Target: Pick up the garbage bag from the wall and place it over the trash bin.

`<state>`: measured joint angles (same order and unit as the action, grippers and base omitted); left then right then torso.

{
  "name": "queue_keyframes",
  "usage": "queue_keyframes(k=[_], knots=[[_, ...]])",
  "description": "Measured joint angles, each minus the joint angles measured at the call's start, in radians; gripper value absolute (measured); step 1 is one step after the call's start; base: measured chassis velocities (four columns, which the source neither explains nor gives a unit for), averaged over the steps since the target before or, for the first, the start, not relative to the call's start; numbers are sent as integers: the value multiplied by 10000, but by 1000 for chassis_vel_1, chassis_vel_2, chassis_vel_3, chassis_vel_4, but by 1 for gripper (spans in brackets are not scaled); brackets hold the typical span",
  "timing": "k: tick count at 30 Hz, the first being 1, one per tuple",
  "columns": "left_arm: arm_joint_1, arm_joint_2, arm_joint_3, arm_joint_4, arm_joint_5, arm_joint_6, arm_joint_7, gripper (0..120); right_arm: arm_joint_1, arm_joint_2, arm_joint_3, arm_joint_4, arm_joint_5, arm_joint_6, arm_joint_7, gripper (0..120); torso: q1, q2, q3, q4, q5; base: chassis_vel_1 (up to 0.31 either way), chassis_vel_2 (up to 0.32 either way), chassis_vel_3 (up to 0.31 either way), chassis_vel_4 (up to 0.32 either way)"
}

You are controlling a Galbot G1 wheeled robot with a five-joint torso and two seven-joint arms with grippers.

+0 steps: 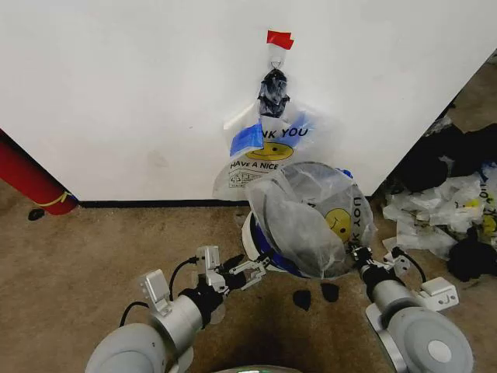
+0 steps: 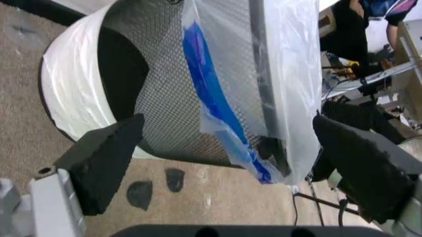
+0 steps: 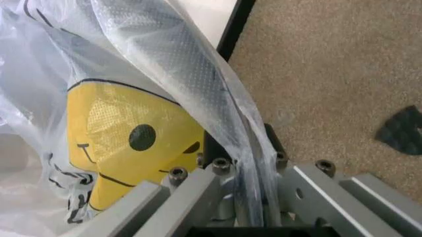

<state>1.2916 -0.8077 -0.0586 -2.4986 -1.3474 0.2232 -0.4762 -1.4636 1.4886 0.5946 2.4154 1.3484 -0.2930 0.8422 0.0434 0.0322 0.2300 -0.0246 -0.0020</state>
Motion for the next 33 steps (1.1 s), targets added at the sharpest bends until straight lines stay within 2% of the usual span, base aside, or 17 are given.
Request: queue_keyframes(k=[5, 7, 13, 14, 18, 21, 23, 27, 29, 30, 33], knots=[[-228, -124, 153, 352, 105, 152, -20, 88, 34, -2, -7, 29, 153, -18, 0, 0, 0, 0, 0, -1, -1, 0, 0, 0, 0], [-242, -138, 173, 383, 115, 159, -19, 88, 34, -2, -7, 30, 160, -20, 0, 0, 0, 0, 0, 0, -1, 0, 0, 0, 0], [-589, -380, 542, 817, 184, 173, -20, 58, 23, 25, -10, 33, 184, -74, -6, 0, 1, 0, 0, -1, -1, 0, 0, 0, 0], [-589, -380, 542, 817, 184, 173, -20, 58, 23, 25, -10, 33, 184, -74, -6, 0, 1, 0, 0, -1, -1, 0, 0, 0, 0], [-634, -427, 680, 865, 223, 144, -18, 45, 9, 52, -52, 18, 86, -138, -41, 0, 0, 0, 1, 0, -2, 0, 0, 0, 0], [-609, -484, 709, 836, 263, 141, 8, 30, 16, 90, -75, -44, 44, -156, -61, 0, 0, 0, 1, 0, 0, 0, 0, 0, 0], [-608, -485, 709, 836, 266, 140, 8, 27, 17, 95, -78, -48, 41, -156, -64, 0, 0, 0, 1, 0, -1, 0, 0, 0, 0], [-634, -470, 703, 912, 278, 106, 0, 8, 28, 141, -97, -62, 42, -162, -73, 0, 0, 0, 2, 0, -1, 0, 0, 0, 0], [-637, -469, 703, 917, 280, 104, 0, 7, 29, 145, -97, -61, 43, -162, -75, 0, 0, 0, 1, 0, -1, 0, 0, 0, 0], [-638, -471, 703, 938, 286, 103, 0, 0, 28, 150, -99, -61, 49, -163, -78, 0, 0, 0, 1, -1, -1, 0, 0, 0, 0], [-599, -492, 703, 997, 382, 100, 0, 0, 24, 150, -93, -62, 64, -163, -81, 0, 0, 0, 1, 0, -1, 0, 0, 0, 0]])
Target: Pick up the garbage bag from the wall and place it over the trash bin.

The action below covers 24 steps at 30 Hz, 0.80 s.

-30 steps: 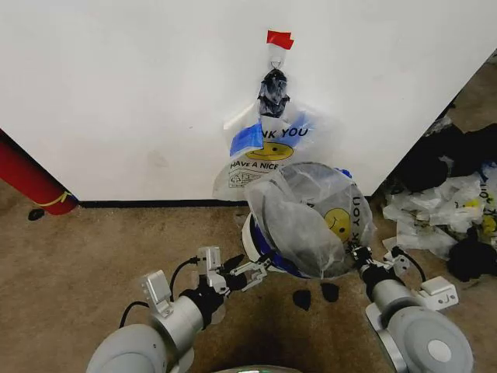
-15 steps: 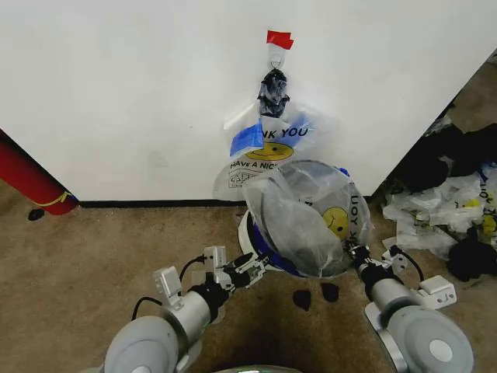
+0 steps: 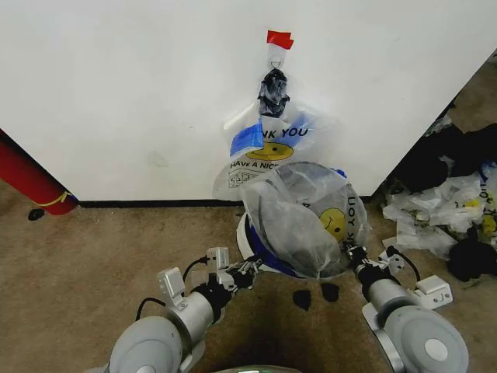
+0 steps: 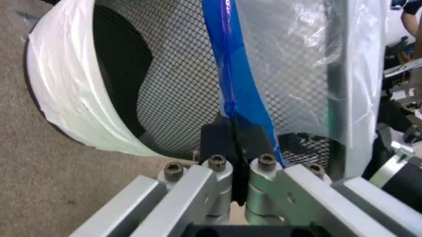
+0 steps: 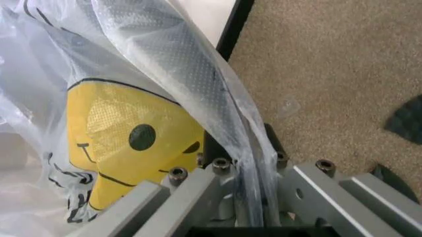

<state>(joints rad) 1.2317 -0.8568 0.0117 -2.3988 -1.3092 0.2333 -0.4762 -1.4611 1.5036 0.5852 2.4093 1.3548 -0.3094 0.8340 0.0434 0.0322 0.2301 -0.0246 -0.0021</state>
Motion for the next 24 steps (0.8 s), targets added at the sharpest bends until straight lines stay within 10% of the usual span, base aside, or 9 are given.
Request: queue_keyframes(k=[24], knots=[[-794, -338, 275, 2295, 1697, -30, 58, 0, -158, -29, 30, 209, 374, -325, 68, 0, 0, 0, -2, 1, 0, 0, 0, 0, 0]])
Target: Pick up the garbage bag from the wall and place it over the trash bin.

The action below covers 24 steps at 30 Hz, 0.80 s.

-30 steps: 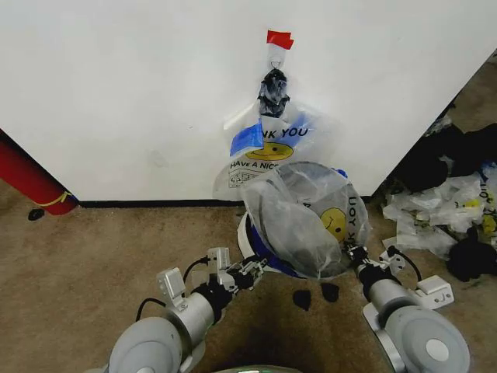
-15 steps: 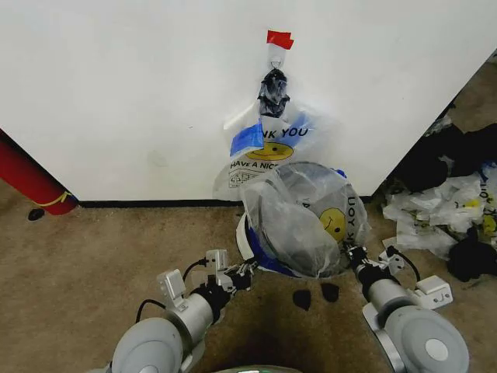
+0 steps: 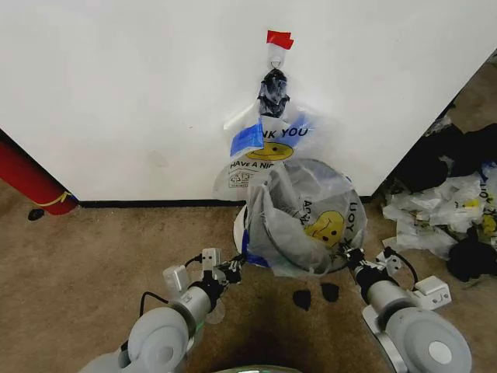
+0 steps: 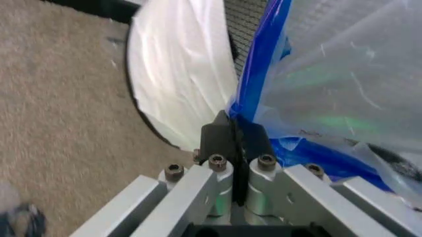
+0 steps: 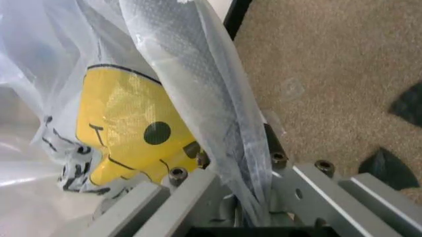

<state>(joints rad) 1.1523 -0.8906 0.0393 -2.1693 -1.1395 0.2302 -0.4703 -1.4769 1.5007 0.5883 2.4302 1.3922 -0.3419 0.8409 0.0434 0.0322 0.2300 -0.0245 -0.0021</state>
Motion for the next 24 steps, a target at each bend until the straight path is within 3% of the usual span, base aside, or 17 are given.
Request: queue_keyframes(k=[10, 18, 24], knots=[[-367, -351, 167, 987, 784, 23, 175, 0, -49, -7, -9, 38, 67, -108, 12, 0, 0, 0, 0, 0, -1, 0, 0, 0, 0], [292, 25, -24, 377, 871, 173, 449, 0, 11, 25, -6, -93, 48, -60, 4, 0, 0, 0, 0, -1, 0, 0, 0, 0, 0], [745, 346, -347, -181, 853, 386, 412, 18, 54, -7, -10, -122, 51, -39, 0, 0, 0, 0, 0, -2, -1, 0, 0, 0, 0]])
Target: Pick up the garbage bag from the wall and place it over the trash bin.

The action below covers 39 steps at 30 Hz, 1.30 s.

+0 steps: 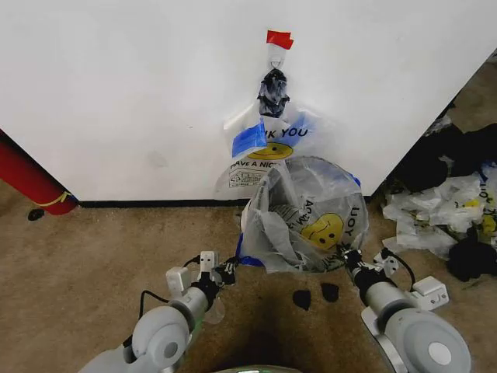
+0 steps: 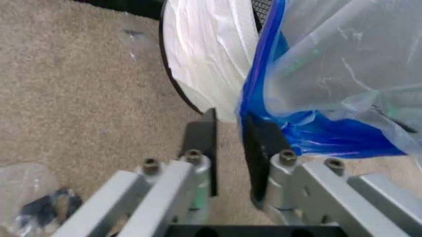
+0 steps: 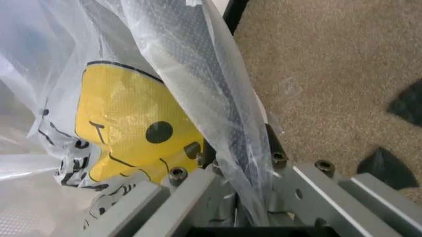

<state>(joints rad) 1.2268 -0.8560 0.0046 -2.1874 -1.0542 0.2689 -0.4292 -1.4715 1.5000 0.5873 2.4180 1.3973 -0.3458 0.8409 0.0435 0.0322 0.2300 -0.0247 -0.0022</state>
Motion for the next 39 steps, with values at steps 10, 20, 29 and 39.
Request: queue_keyframes(k=[10, 20, 29, 39], knots=[[1289, 598, -905, -958, 673, 215, 153, 57, 51, -265, 89, -10, 203, 17, 27, 0, 0, 0, 0, 0, 0, 0, 0, 0, 0], [1912, 572, -1004, -1774, -164, -119, 714, 88, 71, -290, 69, -136, 166, 18, 29, 0, 0, 0, 0, 1, 0, 0, 0, 0, 0], [1928, 954, -1468, -3124, -1062, 64, -23, 99, -78, -351, -175, -132, -476, -34, -184, 0, -1, 0, 0, 1, 3, 0, 0, 0, 0], [-299, 1937, -1239, -3187, -2751, 1095, -525, 66, -483, -362, -761, 225, -2133, -258, -580, 0, 0, 0, 1, -2, -1, 0, 0, 0, 0]])
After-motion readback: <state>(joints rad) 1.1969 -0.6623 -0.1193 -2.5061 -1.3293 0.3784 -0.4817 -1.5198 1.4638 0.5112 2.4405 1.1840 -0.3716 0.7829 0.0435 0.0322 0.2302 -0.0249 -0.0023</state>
